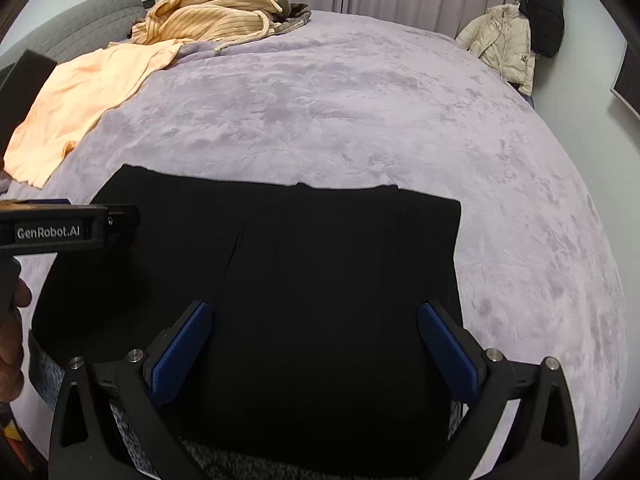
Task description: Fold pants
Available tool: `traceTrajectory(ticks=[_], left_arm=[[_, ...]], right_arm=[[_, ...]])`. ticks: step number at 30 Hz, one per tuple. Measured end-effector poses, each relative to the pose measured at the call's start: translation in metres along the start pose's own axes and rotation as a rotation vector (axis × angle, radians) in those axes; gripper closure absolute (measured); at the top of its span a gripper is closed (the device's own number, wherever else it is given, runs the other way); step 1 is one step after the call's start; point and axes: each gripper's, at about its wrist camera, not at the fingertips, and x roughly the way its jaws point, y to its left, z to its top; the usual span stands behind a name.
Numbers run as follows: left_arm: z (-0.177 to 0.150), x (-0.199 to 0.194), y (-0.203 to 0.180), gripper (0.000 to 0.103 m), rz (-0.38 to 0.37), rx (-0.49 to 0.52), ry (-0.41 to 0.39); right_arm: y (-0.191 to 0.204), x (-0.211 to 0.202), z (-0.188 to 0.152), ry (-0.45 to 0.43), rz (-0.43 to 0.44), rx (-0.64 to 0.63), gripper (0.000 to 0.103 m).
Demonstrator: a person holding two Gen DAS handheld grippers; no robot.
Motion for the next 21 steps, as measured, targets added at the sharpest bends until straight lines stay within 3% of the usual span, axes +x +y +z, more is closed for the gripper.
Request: traceTrajectory(ticks=[5,9,13,17,21], left_arm=[[-0.034,-0.014,0.004,0.0,-0.045,-0.005,-0.028],[-0.062,-0.024,0.001,0.0,-0.034,0.032,-0.081],[-0.068,-0.042,0.002,0.0,-0.044,0.046,-0.098],[-0.078,-0.064,0.004,0.0,-0.079,0.053,-0.166],[-0.087,-0.04,-0.002,0.0,-0.046,0.091,-0.104]], right_arm=[[-0.003,-0.02,-0.032,-0.047,-0.015,0.023,0.001],[-0.002,-0.029,-0.051,-0.064,-0.044,0.007,0.001],[-0.011,-0.037,-0.056,-0.059,-0.025,0.05,0.001],[-0.017,-0.058,-0.059,-0.131,-0.018,0.089,0.0],[-0.01,-0.044,-0.061,-0.104,-0.012,0.048,0.0]])
